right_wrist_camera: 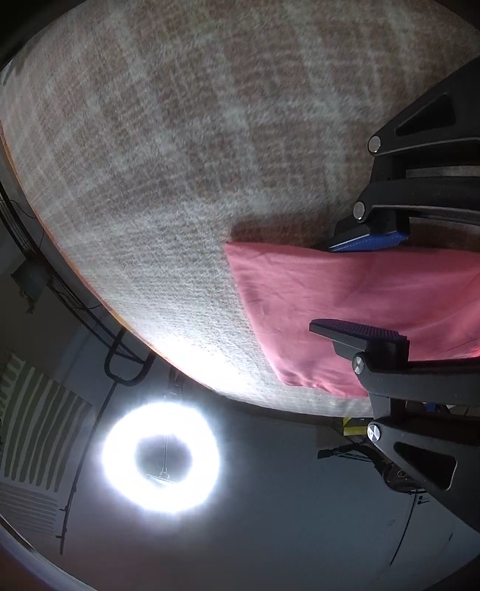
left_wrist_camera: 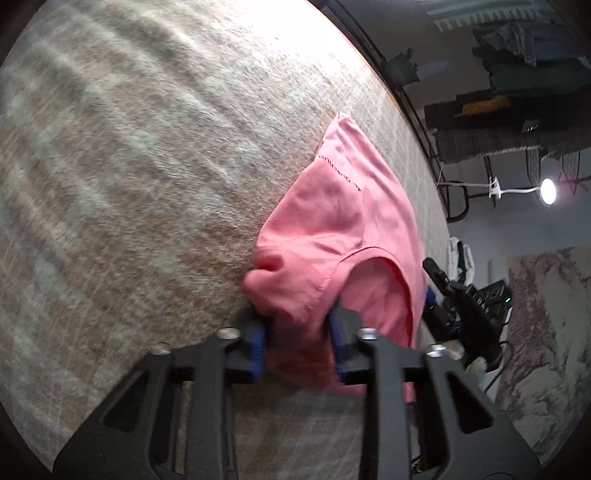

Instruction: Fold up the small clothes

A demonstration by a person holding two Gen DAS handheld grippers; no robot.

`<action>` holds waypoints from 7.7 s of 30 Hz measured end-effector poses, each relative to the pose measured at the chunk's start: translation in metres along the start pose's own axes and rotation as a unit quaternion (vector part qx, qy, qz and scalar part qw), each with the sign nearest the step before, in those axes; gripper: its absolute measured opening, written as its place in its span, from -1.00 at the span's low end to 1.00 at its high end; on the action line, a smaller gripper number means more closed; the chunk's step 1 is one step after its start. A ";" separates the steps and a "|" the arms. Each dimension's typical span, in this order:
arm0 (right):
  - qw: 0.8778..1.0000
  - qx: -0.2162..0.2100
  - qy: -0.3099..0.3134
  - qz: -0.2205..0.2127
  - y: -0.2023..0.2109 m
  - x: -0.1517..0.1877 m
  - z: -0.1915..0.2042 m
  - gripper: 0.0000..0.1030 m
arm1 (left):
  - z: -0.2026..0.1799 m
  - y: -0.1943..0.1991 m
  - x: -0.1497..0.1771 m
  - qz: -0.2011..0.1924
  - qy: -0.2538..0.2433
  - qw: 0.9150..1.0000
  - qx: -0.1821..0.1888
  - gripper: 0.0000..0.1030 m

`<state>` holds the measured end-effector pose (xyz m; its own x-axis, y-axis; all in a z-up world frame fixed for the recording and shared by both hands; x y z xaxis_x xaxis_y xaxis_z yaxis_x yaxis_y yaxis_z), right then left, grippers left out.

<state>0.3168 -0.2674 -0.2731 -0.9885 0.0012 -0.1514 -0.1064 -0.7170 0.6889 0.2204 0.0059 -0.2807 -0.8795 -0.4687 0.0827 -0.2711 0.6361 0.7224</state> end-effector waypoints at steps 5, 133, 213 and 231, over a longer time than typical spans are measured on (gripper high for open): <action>0.998 0.058 0.027 0.005 -0.008 -0.008 0.016 -0.85 | -0.016 -0.001 0.000 -0.017 -0.039 0.999 -0.028 -0.74; 0.890 0.353 0.086 -0.275 0.439 -0.004 -0.037 -0.31 | -0.418 -0.096 0.177 -0.083 -0.511 0.852 -0.078 -0.28; 0.857 0.385 0.029 -0.341 0.308 0.140 0.004 0.99 | -0.297 -0.057 0.220 -0.119 -0.517 0.834 -0.151 0.96; 0.860 0.380 0.025 -0.340 0.307 0.139 0.002 0.99 | -0.298 -0.056 0.218 -0.122 -0.520 0.832 -0.152 0.96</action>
<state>0.1469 -0.4861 -0.0817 -0.6658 0.1957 -0.7200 -0.7166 0.1010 0.6901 0.1600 -0.3147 -0.0985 -0.7190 0.3235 -0.6151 -0.5179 0.3409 0.7846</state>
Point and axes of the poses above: each gripper's, at about its wrist camera, not at the fingertips, and y roughly against the way its jaws point, z to its left, x to its underside, the point moved 6 cm from there along -y, roughly the way its jaws point, and after that the axes turned 14 degrees about z, right-handed, at the moved point
